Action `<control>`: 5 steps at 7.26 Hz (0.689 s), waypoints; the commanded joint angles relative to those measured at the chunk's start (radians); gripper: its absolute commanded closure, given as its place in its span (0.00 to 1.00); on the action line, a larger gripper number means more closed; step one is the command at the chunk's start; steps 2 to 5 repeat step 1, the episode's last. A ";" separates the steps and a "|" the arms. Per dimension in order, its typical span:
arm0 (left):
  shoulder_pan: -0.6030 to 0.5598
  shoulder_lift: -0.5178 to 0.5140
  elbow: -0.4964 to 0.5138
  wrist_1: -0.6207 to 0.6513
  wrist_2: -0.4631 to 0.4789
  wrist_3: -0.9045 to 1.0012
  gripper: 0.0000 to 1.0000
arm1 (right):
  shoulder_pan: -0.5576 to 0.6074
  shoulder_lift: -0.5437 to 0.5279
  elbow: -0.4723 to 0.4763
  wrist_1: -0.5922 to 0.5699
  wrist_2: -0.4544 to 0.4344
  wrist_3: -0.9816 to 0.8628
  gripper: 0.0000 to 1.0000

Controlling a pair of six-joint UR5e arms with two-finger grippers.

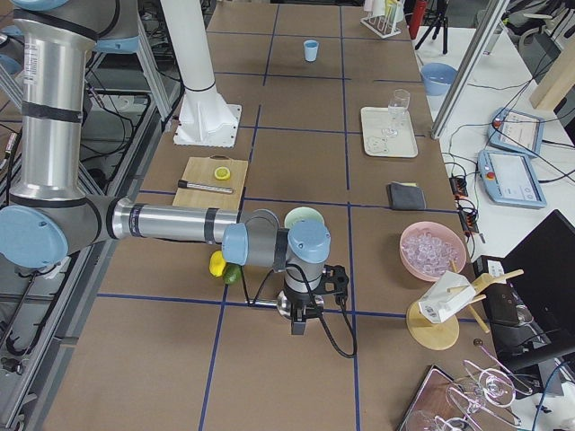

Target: Pour ice into bowl

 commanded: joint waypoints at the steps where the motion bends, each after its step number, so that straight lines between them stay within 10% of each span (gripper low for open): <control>1: 0.000 0.001 0.000 0.000 0.000 0.000 0.00 | 0.000 0.000 0.002 0.000 0.000 0.003 0.00; 5: 0.000 0.001 0.000 0.000 0.000 0.000 0.00 | 0.000 0.000 0.002 0.000 0.000 0.003 0.00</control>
